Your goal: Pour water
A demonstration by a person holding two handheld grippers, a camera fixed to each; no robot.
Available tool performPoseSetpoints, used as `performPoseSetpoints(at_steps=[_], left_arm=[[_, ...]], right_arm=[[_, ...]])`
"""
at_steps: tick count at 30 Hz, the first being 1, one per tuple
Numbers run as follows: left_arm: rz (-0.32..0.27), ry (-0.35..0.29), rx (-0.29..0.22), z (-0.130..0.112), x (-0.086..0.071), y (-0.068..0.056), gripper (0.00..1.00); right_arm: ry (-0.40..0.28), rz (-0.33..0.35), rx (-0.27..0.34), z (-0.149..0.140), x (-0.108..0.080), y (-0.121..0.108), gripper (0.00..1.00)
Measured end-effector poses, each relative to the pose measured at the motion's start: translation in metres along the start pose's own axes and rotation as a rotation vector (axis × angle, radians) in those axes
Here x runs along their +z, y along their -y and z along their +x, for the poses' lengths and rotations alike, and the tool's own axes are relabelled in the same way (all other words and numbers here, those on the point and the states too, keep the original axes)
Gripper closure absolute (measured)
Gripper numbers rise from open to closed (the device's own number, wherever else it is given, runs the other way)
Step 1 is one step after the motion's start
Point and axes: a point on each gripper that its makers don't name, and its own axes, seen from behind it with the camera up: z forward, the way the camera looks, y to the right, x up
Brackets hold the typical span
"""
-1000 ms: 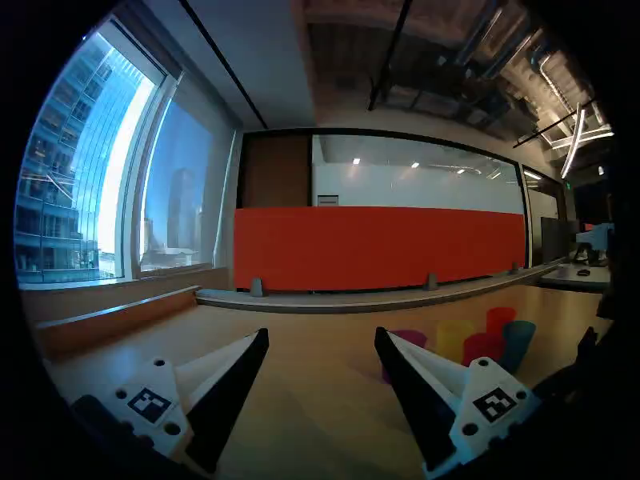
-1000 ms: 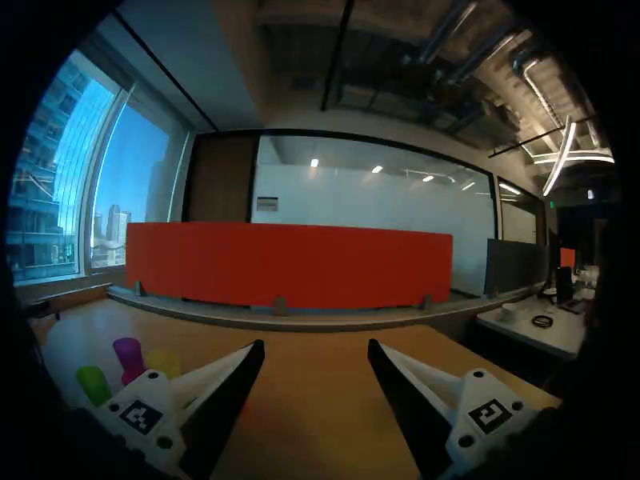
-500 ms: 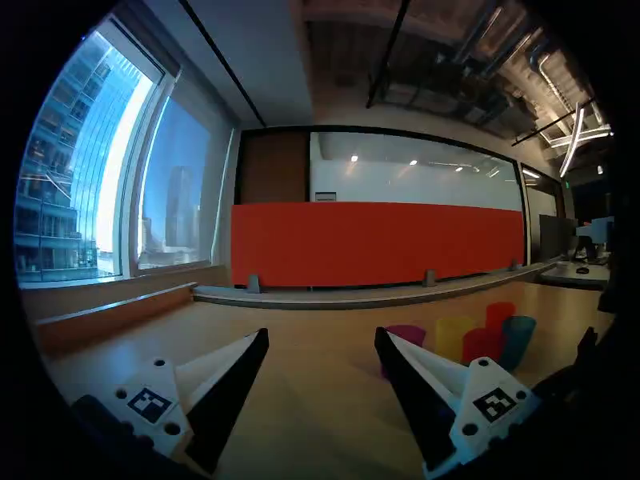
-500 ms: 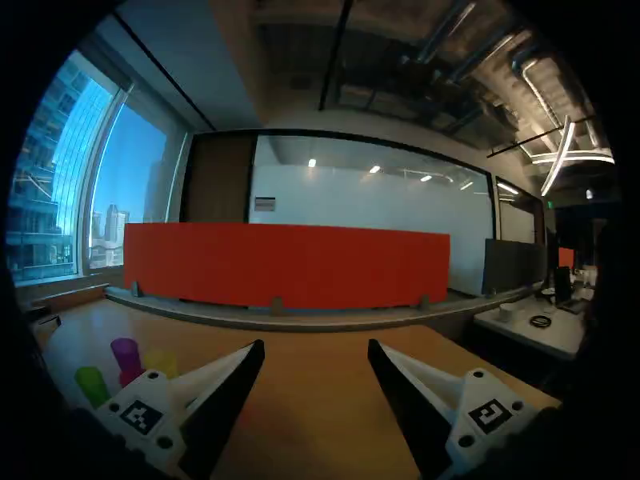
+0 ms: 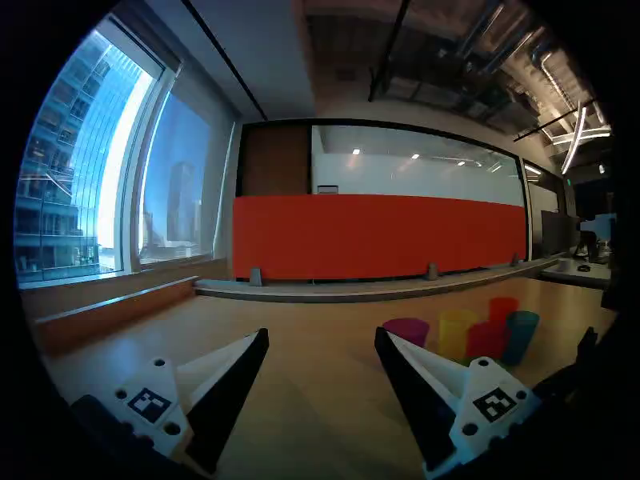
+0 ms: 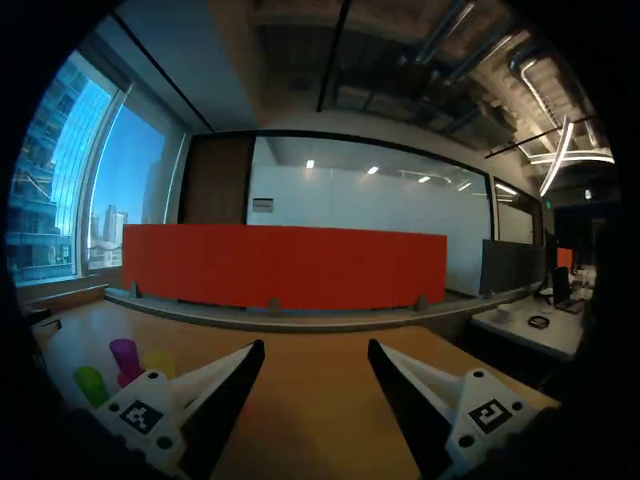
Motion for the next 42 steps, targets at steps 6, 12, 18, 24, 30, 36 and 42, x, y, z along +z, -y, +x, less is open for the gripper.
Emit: performPoseSetpoints(at_steps=[6,12,18,24,30,36,42], left_arm=[[0.004,0.019,0.001,-0.006,0.001,0.001,0.01],[0.003,0.026,0.001,-0.007,0.002,0.001,0.02],[0.0,0.028,0.002,-0.007,0.003,0.0,0.02],[0.0,0.029,0.002,-0.008,0.003,0.0,0.02],[0.0,0.029,0.003,-0.008,0.003,-0.001,0.01],[0.0,0.029,0.003,-0.007,0.003,0.0,0.01],[0.0,0.029,0.003,-0.007,0.003,0.0,0.01]], right_arm=[[-0.001,-0.001,-0.001,0.0,-0.001,-0.001,0.0],[-0.002,-0.001,-0.001,-0.001,-0.001,-0.001,0.0],[-0.005,0.003,0.0,0.002,-0.003,0.0,0.0],[-0.009,0.008,-0.002,0.003,-0.005,0.0,0.0],[-0.023,0.026,-0.007,0.004,-0.008,0.003,0.0],[-0.043,0.048,-0.013,0.003,-0.013,0.006,0.0],[-0.062,0.052,-0.004,-0.004,-0.016,0.002,0.0]])
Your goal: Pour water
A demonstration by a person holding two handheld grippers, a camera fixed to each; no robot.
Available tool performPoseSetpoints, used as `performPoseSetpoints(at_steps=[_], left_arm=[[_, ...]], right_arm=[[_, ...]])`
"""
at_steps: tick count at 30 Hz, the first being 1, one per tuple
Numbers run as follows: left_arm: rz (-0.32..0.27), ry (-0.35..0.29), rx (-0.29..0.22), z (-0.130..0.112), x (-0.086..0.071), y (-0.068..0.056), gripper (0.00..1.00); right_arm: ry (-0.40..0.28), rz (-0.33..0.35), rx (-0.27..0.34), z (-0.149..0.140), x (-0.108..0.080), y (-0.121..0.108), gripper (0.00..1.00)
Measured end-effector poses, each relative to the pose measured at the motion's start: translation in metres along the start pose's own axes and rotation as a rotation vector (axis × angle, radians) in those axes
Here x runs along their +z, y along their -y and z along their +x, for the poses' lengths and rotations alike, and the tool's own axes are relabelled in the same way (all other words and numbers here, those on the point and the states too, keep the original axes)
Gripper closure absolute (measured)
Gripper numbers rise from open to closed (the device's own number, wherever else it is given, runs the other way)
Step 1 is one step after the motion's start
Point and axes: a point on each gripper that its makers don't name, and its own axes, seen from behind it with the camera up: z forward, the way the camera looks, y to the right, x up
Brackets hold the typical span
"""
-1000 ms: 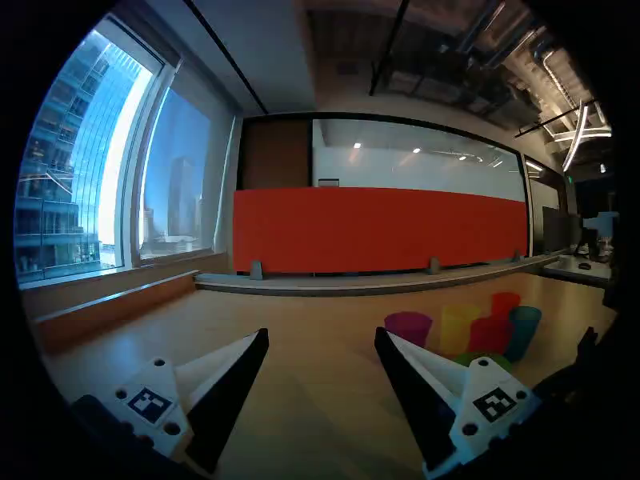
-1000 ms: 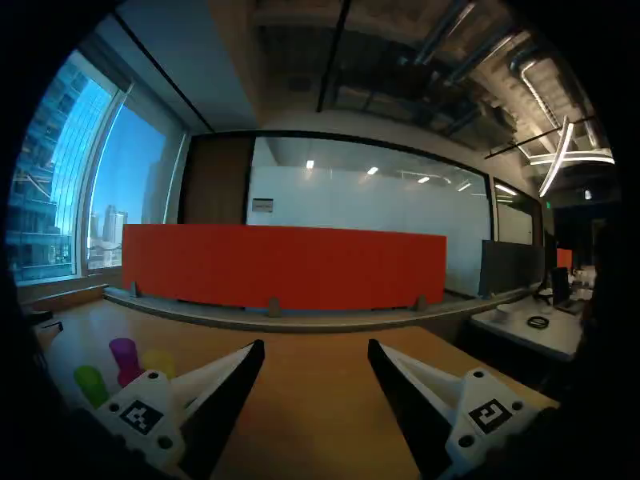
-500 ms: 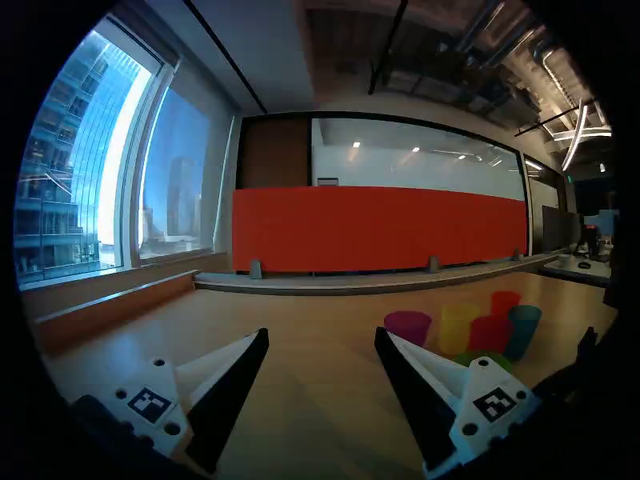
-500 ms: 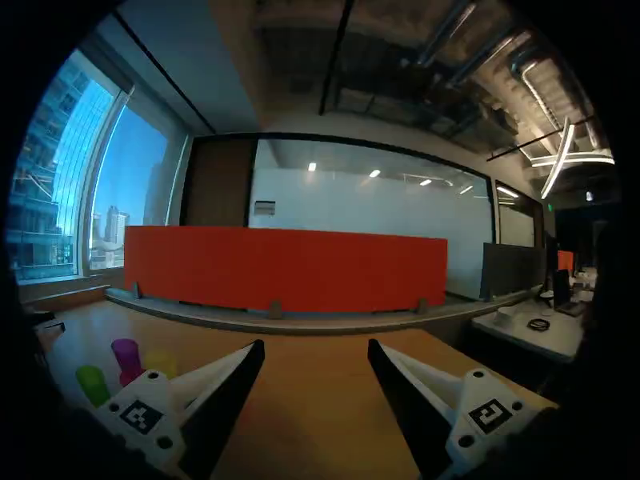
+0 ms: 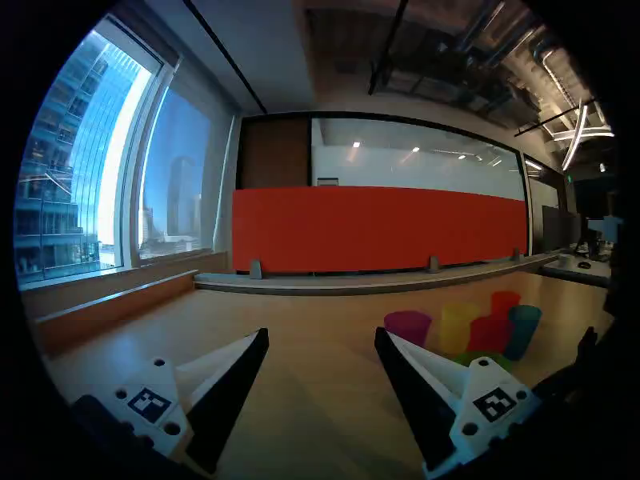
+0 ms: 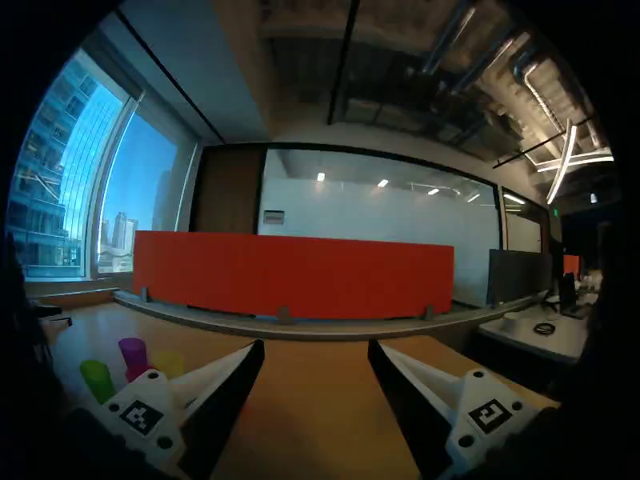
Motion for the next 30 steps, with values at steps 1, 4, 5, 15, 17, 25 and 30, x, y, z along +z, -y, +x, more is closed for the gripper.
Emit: performPoseSetpoints(at_steps=[1,4,5,15,17,25,30], left_arm=[[0.0,0.0,0.0,0.0,0.0,0.0,0.01],[0.0,0.0,0.0,0.0,0.0,0.0,0.01],[0.0,0.0,-0.001,0.0,0.0,0.0,0.01],[0.0,0.0,0.0,0.0,-0.001,0.0,0.01],[0.0,0.0,0.0,0.0,-0.001,0.0,0.02],[0.0,0.0,0.0,0.0,0.0,0.0,0.01],[0.0,0.0,0.0,0.0,0.0,0.0,0.01]], right_arm=[[-0.001,0.001,0.005,-0.002,0.0,-0.001,0.0],[-0.002,0.004,0.02,-0.009,0.001,-0.004,0.0],[-0.002,0.005,0.025,-0.011,0.001,-0.004,0.0],[-0.012,0.012,0.057,-0.031,0.01,-0.007,0.0],[-0.014,0.012,0.054,-0.036,0.013,-0.007,0.0],[0.019,0.004,0.056,-0.058,0.025,-0.005,0.0],[0.006,0.029,0.049,-0.062,0.027,0.0,0.0]])
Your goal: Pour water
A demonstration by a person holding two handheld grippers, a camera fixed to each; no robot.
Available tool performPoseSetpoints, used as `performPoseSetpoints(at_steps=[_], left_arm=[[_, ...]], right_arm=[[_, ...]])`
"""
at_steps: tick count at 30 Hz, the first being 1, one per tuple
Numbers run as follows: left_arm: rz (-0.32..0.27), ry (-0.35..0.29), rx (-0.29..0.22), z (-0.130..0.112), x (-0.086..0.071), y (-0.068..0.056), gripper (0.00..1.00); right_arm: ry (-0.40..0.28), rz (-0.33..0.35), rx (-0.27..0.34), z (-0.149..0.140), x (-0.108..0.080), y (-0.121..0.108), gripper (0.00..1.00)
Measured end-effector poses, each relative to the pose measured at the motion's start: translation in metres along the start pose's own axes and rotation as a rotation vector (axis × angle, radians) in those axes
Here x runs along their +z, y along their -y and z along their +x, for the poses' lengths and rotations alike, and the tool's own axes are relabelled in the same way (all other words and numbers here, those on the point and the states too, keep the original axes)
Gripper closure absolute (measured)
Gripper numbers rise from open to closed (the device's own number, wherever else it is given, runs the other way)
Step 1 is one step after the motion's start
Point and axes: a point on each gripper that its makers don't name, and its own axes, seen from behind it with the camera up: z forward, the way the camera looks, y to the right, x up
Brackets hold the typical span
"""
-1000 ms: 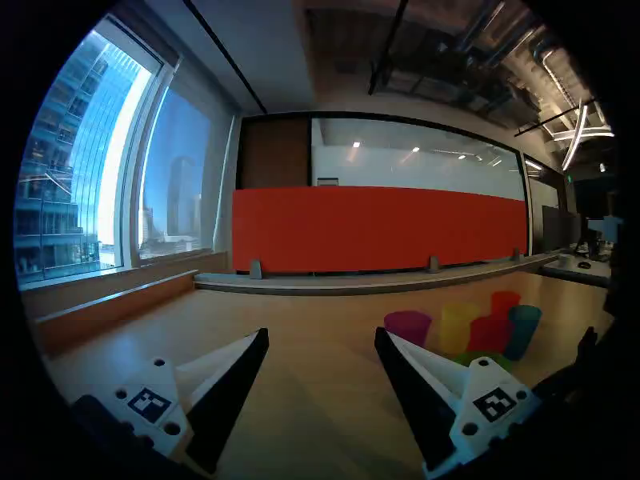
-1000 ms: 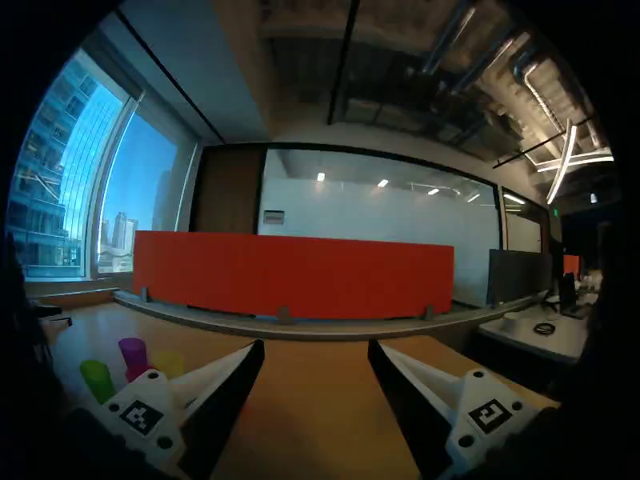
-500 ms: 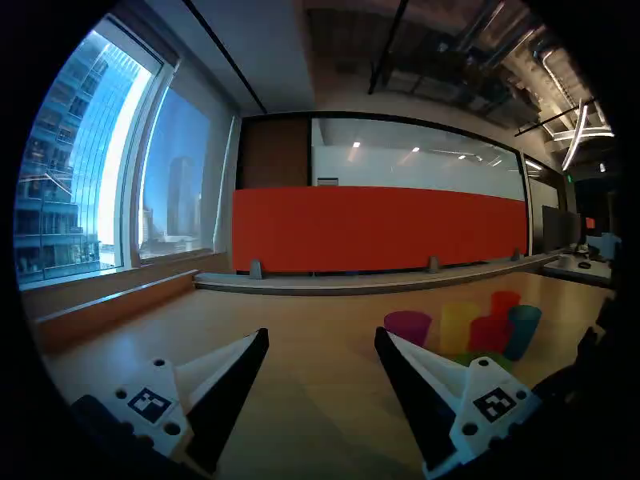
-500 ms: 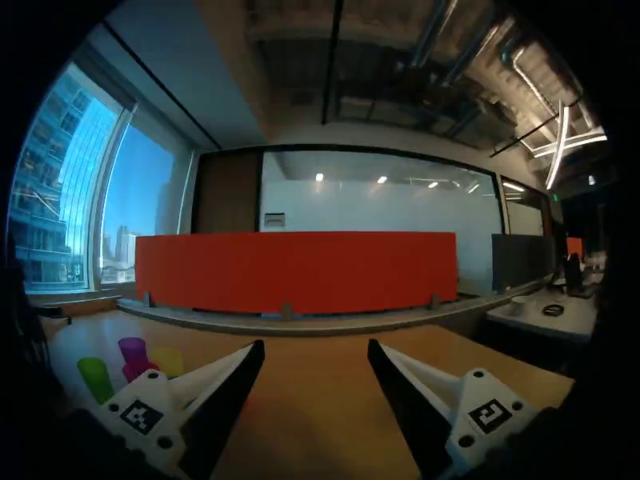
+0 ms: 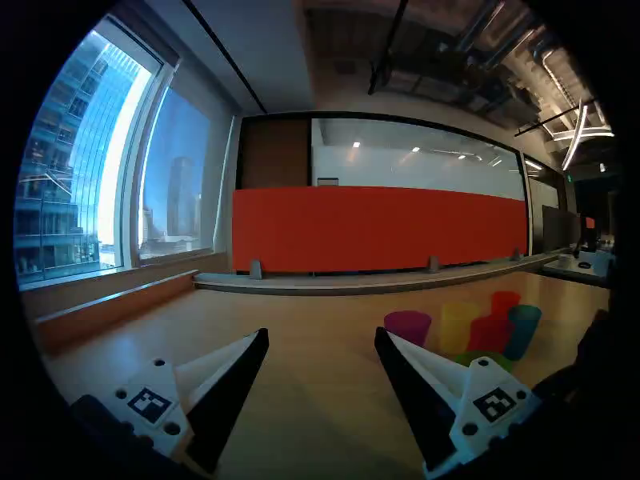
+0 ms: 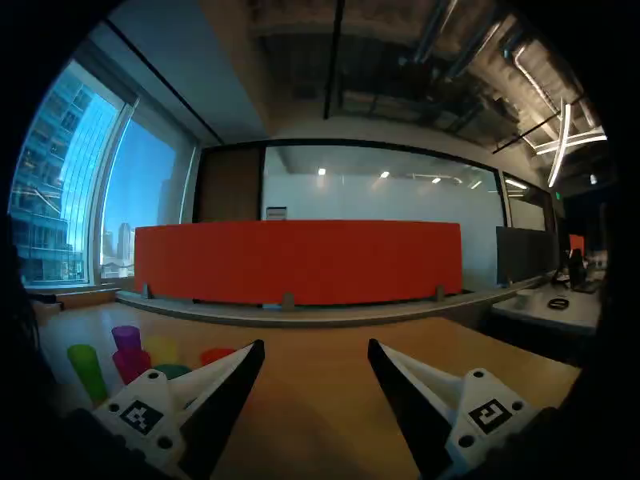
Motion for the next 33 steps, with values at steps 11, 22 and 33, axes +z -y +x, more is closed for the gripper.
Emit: performPoseSetpoints(at_steps=[11,22,33], left_arm=[[0.0,0.0,0.0,0.0,0.0,0.0,0.01],[0.0,0.0,0.0,0.0,0.0,-0.001,0.02],[0.0,0.0,0.0,0.0,0.0,-0.001,0.01]], right_arm=[[0.033,-0.009,0.008,-0.02,0.004,-0.006,0.0],[0.06,-0.021,0.009,-0.031,0.002,-0.01,0.0],[0.068,-0.019,-0.003,-0.031,0.003,-0.008,0.0]])
